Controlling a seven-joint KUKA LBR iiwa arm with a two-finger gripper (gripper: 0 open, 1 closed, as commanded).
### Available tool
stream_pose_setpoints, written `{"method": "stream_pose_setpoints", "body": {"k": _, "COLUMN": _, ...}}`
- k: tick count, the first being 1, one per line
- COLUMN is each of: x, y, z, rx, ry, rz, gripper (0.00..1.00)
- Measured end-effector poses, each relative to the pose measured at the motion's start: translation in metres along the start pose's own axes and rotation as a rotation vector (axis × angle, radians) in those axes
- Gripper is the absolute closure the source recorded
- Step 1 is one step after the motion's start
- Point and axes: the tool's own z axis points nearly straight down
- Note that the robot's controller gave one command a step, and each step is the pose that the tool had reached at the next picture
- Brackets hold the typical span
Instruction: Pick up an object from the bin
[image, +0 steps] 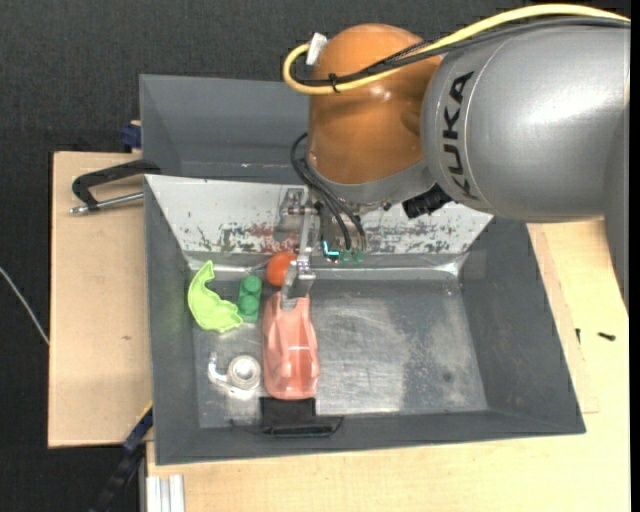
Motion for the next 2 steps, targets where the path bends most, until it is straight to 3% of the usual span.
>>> {"method": "stream_pose_setpoints", "body": {"k": 1, "x": -0.002, "y": -0.001, "z": -0.005, "rx": -0.001, "ry": -0.009, "rz": 0.002, "gripper": 0.00}}
{"method": "stream_pose_setpoints", "body": {"k": 2, "x": 0.014, "y": 0.013, "z": 0.038, "rx": -0.002, "ry": -0.016, "rz": -0.020, "gripper": 0.00}}
